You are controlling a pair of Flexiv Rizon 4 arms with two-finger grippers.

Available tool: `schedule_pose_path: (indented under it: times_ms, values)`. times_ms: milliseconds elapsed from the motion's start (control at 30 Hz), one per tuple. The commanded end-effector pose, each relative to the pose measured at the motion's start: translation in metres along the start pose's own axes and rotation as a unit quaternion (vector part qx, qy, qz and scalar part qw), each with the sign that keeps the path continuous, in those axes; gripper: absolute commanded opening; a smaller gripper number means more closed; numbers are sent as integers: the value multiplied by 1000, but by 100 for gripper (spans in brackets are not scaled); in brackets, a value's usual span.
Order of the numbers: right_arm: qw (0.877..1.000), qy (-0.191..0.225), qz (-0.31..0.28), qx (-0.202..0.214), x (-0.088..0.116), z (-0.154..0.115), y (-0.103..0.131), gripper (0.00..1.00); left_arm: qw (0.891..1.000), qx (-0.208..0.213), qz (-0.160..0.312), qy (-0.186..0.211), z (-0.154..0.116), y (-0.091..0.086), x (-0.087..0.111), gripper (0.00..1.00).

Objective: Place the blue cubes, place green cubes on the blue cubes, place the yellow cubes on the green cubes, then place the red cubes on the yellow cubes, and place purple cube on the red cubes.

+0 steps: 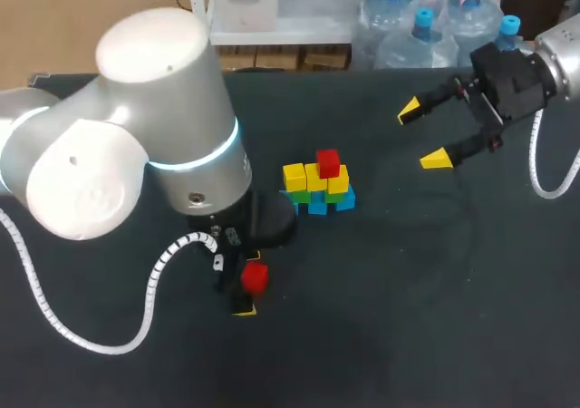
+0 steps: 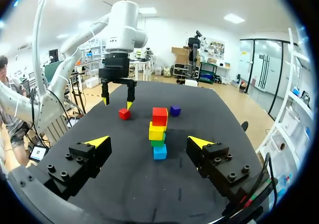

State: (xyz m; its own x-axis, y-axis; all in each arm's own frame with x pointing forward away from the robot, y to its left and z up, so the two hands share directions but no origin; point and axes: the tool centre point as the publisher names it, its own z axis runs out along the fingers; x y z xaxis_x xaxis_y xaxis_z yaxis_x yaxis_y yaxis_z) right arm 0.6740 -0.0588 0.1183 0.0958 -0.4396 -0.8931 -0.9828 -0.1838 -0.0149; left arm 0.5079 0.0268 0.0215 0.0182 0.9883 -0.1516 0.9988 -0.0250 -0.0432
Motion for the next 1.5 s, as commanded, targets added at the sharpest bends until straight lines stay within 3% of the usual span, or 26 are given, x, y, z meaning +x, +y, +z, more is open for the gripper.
schedule_pose_path:
  times_ms: [33,500,733,1500]
  values:
    - [1000,0,-1,0,0,0,0,100,1000,6,9,10,0,2,-3,100]
    - [1000,0,-1,0,0,0,0,100,1000,16,8,1,-1,3,-4,100]
    - [1000,0,-1,0,0,0,0,100,998,-8,29,56,-8,4,-4,100]
    - [1000,0,-1,0,0,0,0,100,996,9,56,63,7,12,-4,100]
